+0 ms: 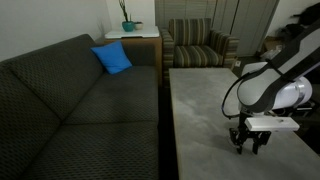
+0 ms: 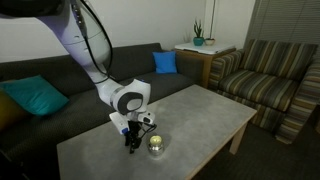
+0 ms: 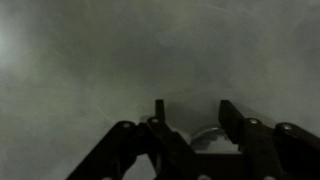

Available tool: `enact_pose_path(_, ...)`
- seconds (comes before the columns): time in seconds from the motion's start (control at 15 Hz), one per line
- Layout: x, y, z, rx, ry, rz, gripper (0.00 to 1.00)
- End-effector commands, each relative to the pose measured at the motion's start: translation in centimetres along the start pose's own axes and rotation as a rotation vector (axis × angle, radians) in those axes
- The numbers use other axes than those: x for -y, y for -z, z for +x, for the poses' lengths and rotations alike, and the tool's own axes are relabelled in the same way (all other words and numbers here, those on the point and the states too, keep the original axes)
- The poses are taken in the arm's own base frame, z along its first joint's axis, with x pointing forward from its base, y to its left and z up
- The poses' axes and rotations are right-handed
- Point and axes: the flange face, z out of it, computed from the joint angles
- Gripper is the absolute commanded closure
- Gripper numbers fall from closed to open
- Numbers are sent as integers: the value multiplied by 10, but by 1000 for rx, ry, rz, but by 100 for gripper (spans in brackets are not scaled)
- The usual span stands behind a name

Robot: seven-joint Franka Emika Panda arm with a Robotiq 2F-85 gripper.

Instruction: Use the silver lid to cover the silver tin

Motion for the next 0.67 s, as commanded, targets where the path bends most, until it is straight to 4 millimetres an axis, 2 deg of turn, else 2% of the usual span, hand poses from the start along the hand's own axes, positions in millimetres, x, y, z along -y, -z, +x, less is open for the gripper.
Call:
enact_pose_path(0.0,-19,-7,7,-46,-3,23,11)
enact_pose_path(0.07,-22,-4,5,-49,-1,33,3)
enact_pose_path(0.13,-23,-2,7,-63,7,43,1)
enact_pose_path(0.33,-25,2,14,-117,32,56,0)
enact_pose_path(0.6,-16,8,18,-159,94,54,0)
